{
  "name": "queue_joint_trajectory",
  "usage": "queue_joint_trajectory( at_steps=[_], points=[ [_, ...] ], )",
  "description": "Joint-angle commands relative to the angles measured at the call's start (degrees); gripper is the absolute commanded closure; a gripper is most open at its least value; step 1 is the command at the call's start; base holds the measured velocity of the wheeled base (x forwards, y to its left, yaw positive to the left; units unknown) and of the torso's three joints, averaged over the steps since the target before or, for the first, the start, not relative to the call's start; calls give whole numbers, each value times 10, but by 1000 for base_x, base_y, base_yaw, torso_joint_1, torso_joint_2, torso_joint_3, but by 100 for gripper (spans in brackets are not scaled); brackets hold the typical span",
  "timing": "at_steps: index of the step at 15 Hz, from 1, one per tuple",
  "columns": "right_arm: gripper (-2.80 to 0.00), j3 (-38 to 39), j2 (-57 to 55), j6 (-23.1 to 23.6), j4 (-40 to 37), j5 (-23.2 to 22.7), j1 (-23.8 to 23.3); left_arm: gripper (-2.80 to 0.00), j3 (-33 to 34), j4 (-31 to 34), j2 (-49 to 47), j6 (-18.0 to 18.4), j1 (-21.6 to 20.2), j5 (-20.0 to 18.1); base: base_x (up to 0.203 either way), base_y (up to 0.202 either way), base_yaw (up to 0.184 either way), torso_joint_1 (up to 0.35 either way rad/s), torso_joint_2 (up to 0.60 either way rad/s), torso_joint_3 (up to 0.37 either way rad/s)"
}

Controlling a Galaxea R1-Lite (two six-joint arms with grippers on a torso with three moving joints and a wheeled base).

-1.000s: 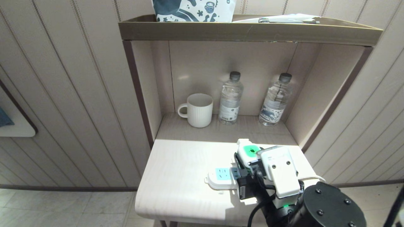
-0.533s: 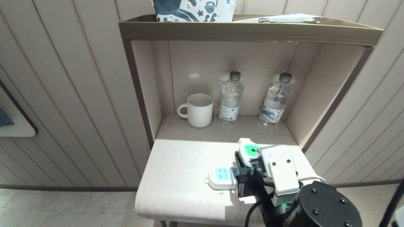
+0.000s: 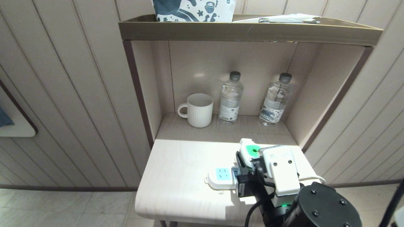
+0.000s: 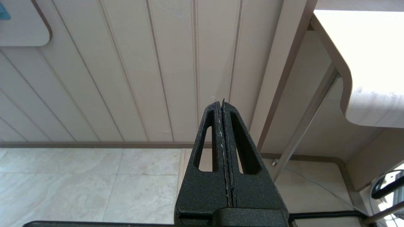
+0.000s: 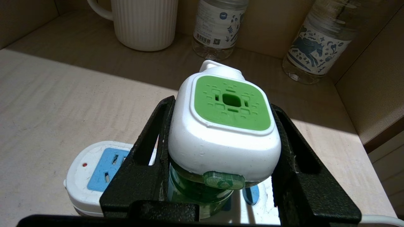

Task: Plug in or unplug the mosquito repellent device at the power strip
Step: Place the mosquito repellent liquid on the table

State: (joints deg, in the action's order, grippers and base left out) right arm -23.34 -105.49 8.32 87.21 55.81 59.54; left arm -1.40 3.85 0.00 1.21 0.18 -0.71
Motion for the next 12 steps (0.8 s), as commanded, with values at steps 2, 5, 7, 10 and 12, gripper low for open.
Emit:
queue_joint_trajectory(
  at_steps=[2,5,7,10,12],
  points=[
    [0,1,-8,2,27,4,1,0,0,0,0,0,-1,0,0,0,0,0,0,0],
    [-280,1,-8,5,27,4,1,0,0,0,0,0,0,0,0,0,0,0,0,0],
    [-280,0,-7,6,27,4,2,0,0,0,0,0,0,0,0,0,0,0,0,0],
    [-280,0,-5,7,27,5,12,0,0,0,0,0,0,0,0,0,0,0,0,0],
    [-280,0,-2,7,27,5,12,0,0,0,0,0,0,0,0,0,0,0,0,0]
  ],
)
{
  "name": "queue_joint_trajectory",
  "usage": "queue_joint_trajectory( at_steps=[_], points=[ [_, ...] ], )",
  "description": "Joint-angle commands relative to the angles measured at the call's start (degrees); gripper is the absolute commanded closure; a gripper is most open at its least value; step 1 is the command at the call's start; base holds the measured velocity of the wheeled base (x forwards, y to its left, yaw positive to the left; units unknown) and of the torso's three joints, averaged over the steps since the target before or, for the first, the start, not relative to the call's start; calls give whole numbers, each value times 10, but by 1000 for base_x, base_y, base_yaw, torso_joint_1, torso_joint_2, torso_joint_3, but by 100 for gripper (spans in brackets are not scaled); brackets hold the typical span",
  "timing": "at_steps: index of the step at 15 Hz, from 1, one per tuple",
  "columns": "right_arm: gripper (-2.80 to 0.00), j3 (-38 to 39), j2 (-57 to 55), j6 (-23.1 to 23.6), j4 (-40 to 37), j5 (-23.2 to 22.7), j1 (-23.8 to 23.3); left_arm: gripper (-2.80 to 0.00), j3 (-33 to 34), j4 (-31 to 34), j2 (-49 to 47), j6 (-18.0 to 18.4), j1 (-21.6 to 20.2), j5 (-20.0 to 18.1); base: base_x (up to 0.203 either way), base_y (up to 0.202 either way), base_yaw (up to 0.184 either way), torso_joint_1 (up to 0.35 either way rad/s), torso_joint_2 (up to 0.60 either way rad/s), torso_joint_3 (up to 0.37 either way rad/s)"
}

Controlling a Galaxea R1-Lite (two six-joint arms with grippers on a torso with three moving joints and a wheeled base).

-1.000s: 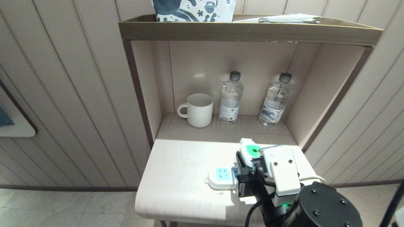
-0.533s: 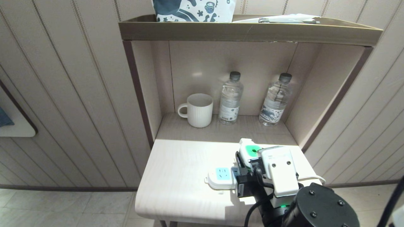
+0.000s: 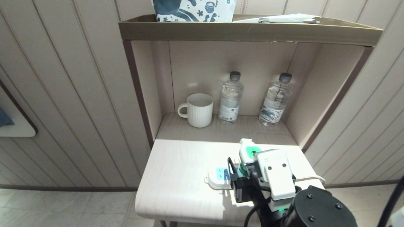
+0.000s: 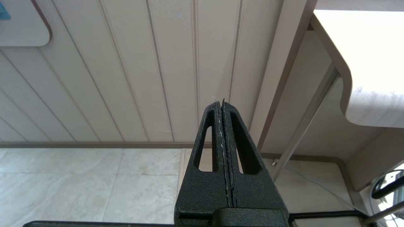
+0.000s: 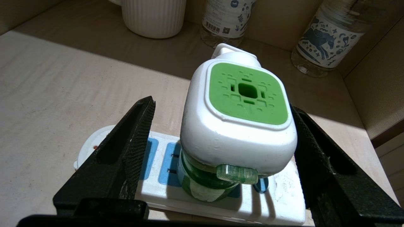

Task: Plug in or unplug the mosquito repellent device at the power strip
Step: Place the mosquito repellent liquid on the table

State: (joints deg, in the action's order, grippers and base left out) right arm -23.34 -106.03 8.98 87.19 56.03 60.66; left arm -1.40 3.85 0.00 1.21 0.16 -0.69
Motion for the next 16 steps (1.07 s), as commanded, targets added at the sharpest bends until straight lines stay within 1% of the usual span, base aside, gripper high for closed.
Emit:
queue_joint_trajectory(
  at_steps=[1,9,11,16],
  points=[
    [-280,0,8,2,28,4,3,0,0,0,0,0,0,0,0,0,0,0,0,0],
    [-280,16,70,22,26,19,29,0,0,0,0,0,0,0,0,0,0,0,0,0],
    [-280,18,93,27,21,20,42,0,0,0,0,0,0,0,0,0,0,0,0,0],
    [-280,15,123,29,10,20,46,0,0,0,0,0,-1,0,0,0,0,0,0,0]
  ],
)
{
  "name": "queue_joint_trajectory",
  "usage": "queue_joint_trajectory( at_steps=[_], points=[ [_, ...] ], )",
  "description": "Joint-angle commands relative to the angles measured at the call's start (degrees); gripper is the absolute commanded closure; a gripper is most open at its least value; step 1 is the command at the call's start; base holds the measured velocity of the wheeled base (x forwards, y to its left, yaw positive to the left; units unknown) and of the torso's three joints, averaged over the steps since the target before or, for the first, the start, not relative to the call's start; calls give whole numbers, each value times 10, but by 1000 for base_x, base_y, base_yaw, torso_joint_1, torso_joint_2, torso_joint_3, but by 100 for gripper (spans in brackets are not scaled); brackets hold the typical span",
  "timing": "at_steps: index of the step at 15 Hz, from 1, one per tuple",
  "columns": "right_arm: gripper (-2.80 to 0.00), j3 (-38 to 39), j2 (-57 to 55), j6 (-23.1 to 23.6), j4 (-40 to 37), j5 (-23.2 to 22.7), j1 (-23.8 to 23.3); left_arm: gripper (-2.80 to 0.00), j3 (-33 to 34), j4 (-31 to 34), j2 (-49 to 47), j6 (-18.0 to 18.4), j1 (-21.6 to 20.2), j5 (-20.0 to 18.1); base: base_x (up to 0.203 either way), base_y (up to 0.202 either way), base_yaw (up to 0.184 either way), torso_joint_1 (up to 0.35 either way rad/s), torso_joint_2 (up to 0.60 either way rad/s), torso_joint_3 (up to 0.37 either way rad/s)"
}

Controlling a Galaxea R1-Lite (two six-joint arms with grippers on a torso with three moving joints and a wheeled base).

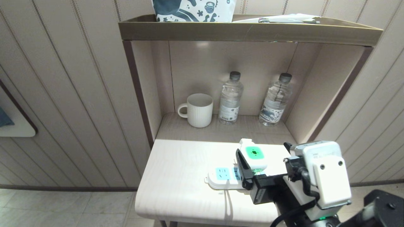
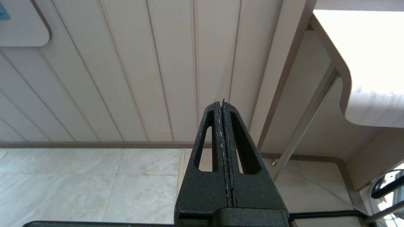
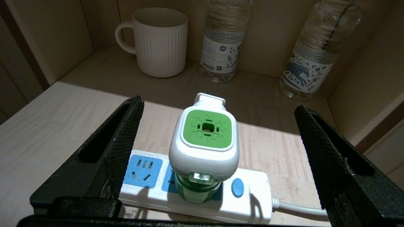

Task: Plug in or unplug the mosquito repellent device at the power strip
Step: Place the mosquito repellent liquid on the table, then pick up the mosquito repellent liquid

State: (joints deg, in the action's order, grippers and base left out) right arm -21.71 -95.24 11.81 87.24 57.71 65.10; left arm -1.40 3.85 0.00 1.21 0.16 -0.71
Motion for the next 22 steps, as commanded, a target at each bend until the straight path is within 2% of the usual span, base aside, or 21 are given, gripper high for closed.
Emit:
queue_joint_trajectory(
  at_steps=[1,4,7,8,11,15,19,22],
  points=[
    [-280,-1,26,2,9,3,1,0,0,0,0,0,0,0,0,0,0,0,0,0],
    [-280,-9,73,27,-5,-1,3,0,0,0,0,0,0,0,0,0,0,0,0,0],
    [-280,-25,134,35,-61,-2,5,0,0,0,0,0,0,0,0,0,0,0,0,0],
    [0,-31,161,36,-89,-1,4,0,0,0,0,0,0,0,0,0,0,0,0,0],
    [0,-47,249,37,-218,2,-13,0,0,0,0,0,0,0,0,0,0,0,0,0],
    [0,-80,348,37,-431,12,-86,0,0,0,0,0,-1,0,0,0,0,0,0,0],
    [0,-125,479,35,-588,19,-202,0,0,0,0,0,0,0,0,0,0,0,0,0],
    [0,-140,551,30,-697,17,-361,0,0,0,0,0,0,0,0,0,0,0,0,0]
  ],
)
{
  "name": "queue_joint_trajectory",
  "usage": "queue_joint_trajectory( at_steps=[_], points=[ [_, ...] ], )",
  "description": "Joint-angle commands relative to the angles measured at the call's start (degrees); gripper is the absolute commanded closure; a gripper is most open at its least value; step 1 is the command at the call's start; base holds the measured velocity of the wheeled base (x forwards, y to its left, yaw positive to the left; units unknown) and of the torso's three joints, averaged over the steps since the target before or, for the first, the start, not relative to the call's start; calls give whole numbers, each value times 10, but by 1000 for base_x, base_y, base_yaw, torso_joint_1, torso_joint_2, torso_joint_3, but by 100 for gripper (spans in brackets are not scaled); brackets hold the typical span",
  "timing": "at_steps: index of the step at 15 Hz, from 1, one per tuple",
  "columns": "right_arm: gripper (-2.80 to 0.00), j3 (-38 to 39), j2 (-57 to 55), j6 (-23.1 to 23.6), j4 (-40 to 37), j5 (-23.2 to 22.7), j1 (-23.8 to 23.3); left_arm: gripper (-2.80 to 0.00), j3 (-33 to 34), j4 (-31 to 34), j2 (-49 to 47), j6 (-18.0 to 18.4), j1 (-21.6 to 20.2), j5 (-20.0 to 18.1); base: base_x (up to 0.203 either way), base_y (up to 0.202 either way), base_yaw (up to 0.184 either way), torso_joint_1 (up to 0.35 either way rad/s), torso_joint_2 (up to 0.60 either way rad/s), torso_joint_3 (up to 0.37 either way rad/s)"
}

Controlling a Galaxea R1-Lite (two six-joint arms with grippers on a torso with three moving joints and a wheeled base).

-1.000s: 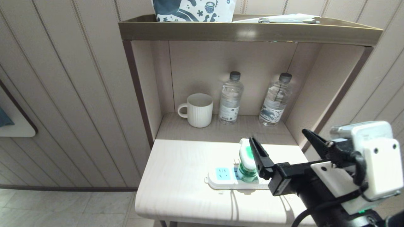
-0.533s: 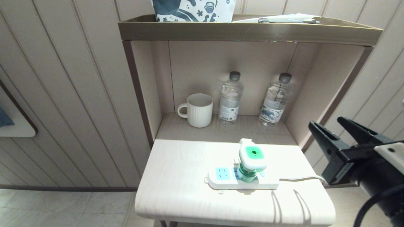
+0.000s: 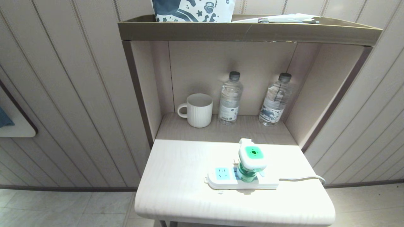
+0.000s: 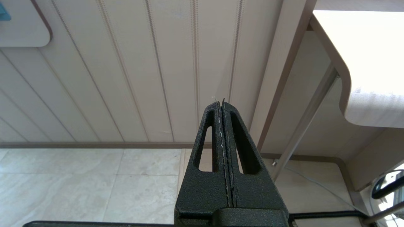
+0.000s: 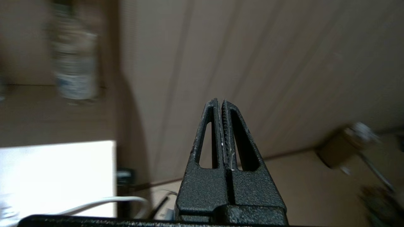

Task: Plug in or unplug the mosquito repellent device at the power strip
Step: Pick up the mosquito repellent liquid

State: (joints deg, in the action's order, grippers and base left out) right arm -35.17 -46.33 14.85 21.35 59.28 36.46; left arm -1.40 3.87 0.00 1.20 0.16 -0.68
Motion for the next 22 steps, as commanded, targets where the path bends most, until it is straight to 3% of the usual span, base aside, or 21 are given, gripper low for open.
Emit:
queue_joint_trajectory(
  at_steps=[1,5,7,10,14,17,18,19,22],
  points=[
    [0,-2,98,-1,-69,-7,-130,0,0,0,0,0,0,0,0,0,0,0,0,0],
    [0,47,240,-4,-198,-38,-205,0,0,0,0,0,0,0,0,0,0,0,0,0],
    [0,97,281,-5,-215,-45,-237,0,0,0,0,0,0,0,0,0,0,0,0,0],
    [0,185,305,-41,-189,-48,-238,0,0,0,0,0,0,0,0,0,0,0,0,0],
    [0,250,307,-70,-125,-34,-281,0,0,0,0,0,0,0,0,0,0,0,0,0],
    [0,267,322,-52,-96,-46,-376,0,0,0,0,0,0,0,0,0,0,0,0,0],
    [0,281,330,-49,-90,-54,-385,0,0,0,0,0,0,0,0,0,0,0,0,0],
    [0,304,343,-48,-86,-76,-379,0,0,0,0,0,0,0,0,0,0,0,0,0],
    [0,331,420,-60,-80,-279,-369,0,0,0,0,0,0,0,0,0,0,0,0,0]
  ],
)
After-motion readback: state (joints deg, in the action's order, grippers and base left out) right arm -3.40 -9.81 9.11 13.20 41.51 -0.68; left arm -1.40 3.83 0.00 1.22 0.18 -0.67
